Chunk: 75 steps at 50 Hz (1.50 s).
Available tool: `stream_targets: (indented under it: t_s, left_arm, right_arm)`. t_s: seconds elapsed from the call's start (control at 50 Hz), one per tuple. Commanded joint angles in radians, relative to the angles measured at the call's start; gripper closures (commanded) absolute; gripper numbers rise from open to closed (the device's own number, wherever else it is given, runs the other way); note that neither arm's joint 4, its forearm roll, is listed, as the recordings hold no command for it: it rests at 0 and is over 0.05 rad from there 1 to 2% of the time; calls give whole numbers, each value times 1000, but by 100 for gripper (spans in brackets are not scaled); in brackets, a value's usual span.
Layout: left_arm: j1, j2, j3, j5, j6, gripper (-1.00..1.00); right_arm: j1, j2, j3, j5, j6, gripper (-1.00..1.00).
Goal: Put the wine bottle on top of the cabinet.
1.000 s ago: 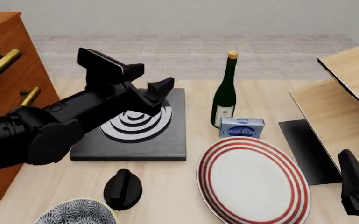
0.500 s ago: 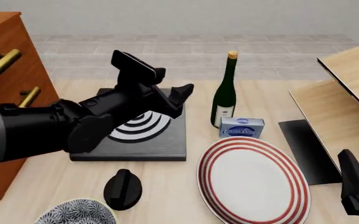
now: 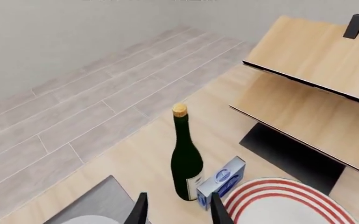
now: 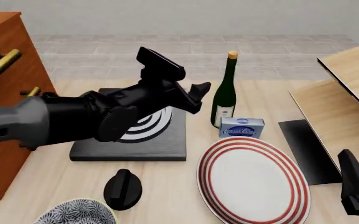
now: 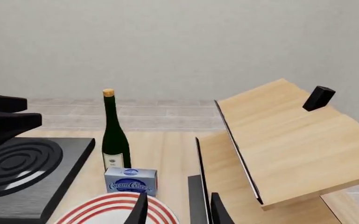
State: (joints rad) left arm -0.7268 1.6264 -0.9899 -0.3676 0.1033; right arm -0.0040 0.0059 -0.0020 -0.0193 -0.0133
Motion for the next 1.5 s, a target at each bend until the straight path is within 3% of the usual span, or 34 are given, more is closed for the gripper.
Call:
stream_targets:
  t_s: [0.02,0.18,0.22,0.32,0.42,0.48,0.58,0.94,1.12,1.5]
  left_arm:
    - [-28,27,-36,-12,-3,-100]
    - [-39,49,-67,-5,-15,-100]
    - [-6,55,-75,-18,33,-100]
    - [-29,65,-83,-17,-23,-100]
    - [-23,84,-111,-3,-8,-100]
    - [-25,100,-134,7,-56,-100]
    - [-25,126,-164,14,-68,-100]
    - [-12,228,-306,90,-34,-100]
    - [1,273,-370,110,-63,-100]
    - [-2,350,-482,164,-51,-100]
  right_arm:
    - [0,0,0,1,1,-100]
    - [0,0,0,0,0,-100]
    - [0,1,0,0,0,-100]
    - [0,-1,-1,2,0,-100]
    - [0,-2,-1,3,-1,-100]
    - [0,-1,0,1,0,-100]
    - [0,-1,0,0,0,-100]
    - [0,1,0,-2,0,-100]
    - [0,1,0,-2,0,-100]
    - [0,-1,0,1,0,-100]
